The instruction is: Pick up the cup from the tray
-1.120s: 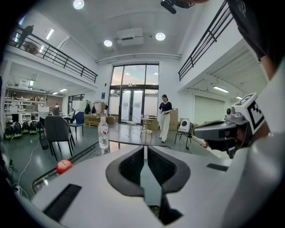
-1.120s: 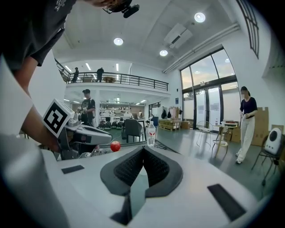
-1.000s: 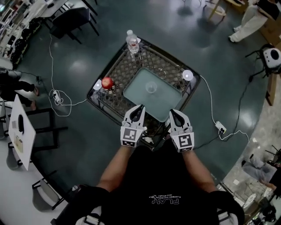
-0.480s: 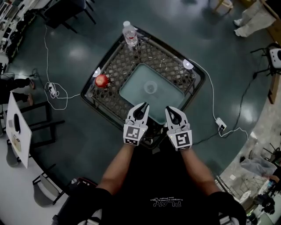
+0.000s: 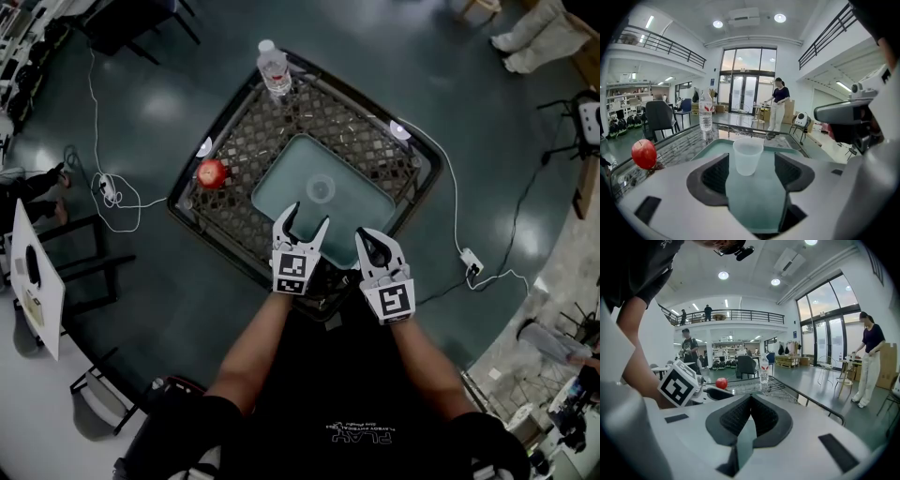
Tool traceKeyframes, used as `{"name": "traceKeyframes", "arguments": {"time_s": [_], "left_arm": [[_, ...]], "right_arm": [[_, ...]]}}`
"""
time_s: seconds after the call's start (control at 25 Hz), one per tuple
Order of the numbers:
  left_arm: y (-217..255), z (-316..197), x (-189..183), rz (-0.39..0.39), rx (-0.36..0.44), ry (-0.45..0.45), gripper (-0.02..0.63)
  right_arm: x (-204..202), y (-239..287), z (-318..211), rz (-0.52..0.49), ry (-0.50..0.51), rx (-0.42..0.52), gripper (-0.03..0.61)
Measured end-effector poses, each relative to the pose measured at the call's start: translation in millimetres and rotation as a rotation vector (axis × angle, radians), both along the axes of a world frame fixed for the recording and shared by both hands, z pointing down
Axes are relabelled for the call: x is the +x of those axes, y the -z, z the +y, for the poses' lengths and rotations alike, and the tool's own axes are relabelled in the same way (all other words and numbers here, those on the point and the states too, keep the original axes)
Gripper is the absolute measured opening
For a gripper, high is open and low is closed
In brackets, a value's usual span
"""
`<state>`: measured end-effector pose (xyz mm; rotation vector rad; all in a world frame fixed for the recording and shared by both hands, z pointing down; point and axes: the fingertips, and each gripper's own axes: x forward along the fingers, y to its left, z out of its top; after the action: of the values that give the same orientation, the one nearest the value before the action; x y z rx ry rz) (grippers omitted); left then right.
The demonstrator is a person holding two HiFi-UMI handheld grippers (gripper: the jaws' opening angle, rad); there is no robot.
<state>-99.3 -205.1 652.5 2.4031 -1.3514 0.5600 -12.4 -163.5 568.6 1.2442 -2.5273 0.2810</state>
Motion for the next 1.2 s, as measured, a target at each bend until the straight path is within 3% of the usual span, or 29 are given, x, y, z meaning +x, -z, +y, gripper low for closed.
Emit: {"name": "traceKeyframes", "arguments": {"time_s": [0.12,0.24,0.4,0.6,1.0,1.2], "left_arm": [[-9,-15,5,-0.030,-0.002,0.002,0.338],[-22,-25,10,-0.052,-0.015,-0.005,0.348],[-36,-36,16,-0.066,-0.027,-0.001,0.348],[-39,-47,15,-0.023,-0.044,0.045,0.348],[-50,-64,22,-0.062,-0.034,0.040,0.344],[-51,-64,22,-0.079,-0.033,0.039,0.299]], "right_arm": [[1,-2,0,0.007,0.005,0.004,0.009],[1,-4,2,-0.005,0.008,0.002,0.009],[6,-8,4,-0.019,0.007,0.004,0.009],[14,-14,8,-0.023,-0.003,-0.018,0.009],[27,-24,15,-0.021,-0.023,-0.049,0.009],[31,-25,14,-0.016,-0.015,-0.052,0.009]]}}
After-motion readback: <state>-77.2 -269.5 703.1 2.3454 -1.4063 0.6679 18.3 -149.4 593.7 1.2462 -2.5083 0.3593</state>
